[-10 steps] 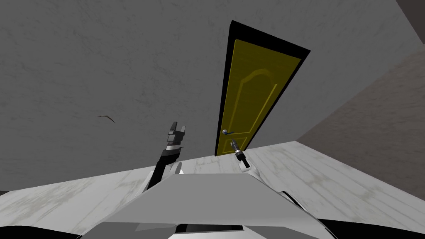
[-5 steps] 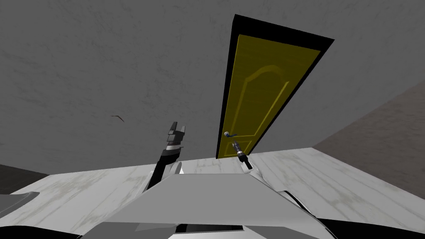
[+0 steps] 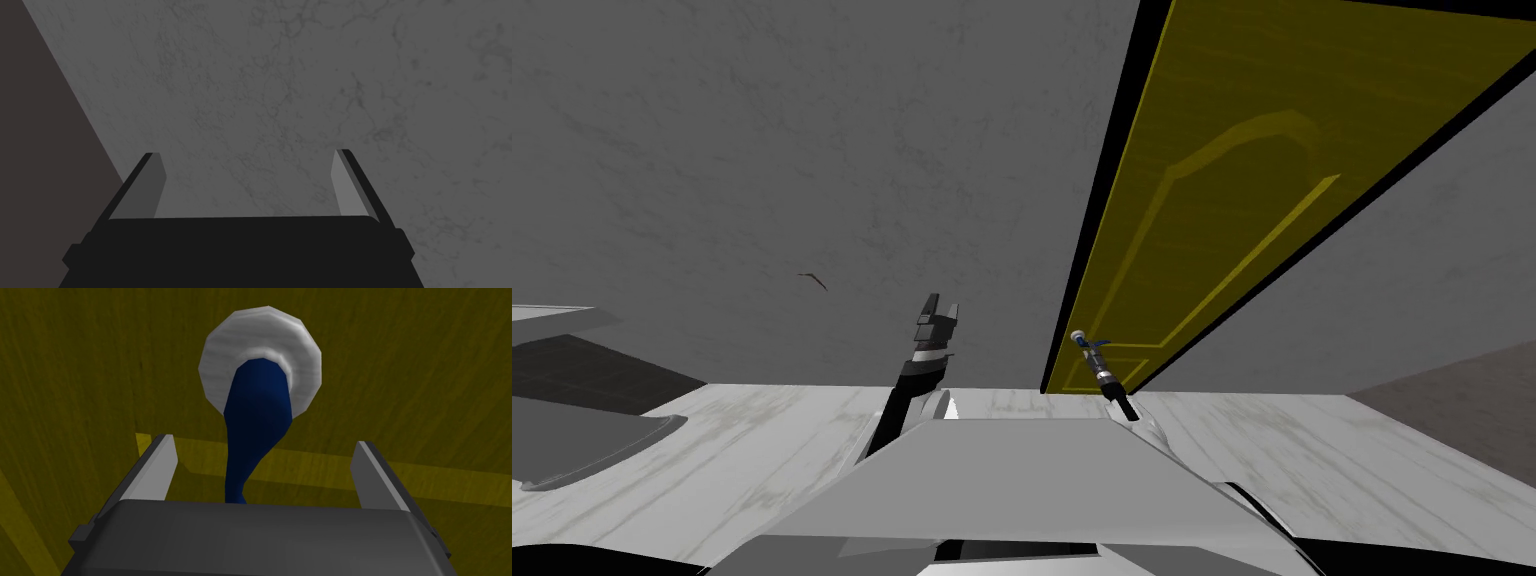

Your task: Pull the door open

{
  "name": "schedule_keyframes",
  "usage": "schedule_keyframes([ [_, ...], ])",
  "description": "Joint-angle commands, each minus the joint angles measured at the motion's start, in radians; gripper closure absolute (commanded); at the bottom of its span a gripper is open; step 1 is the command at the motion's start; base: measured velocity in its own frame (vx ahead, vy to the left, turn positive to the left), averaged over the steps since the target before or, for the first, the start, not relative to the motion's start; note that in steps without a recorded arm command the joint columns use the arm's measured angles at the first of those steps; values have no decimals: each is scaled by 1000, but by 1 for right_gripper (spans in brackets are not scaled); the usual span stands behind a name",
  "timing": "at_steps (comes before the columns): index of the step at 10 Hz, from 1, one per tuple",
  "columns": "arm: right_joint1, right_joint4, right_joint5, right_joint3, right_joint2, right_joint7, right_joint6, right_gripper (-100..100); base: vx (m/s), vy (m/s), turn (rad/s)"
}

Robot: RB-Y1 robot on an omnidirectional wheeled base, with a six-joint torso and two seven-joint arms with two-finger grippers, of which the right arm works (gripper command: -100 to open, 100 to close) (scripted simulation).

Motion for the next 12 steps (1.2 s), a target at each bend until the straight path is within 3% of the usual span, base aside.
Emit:
schedule_keyframes([
  [1, -21, 50, -5, -7, -11, -8, -31, -100, 88, 7, -36],
  [3, -17, 67, -9, -12, -18, -12, -38, -100, 26, 1, 36],
  [4, -8, 80, -17, -24, -32, -20, -52, -100, 120, -3, 167],
  [5, -8, 60, -12, -18, -22, -13, -37, -100, 65, -8, 34],
  [6, -8, 60, -12, -18, -22, -13, -37, 100, -18, 1, -31],
  [11, -8, 60, -12, -18, -22, -13, -37, 100, -8, 0, -2],
  [12, 11, 62, -7, -7, -41, -35, -61, 100, -128, -43, 174],
])
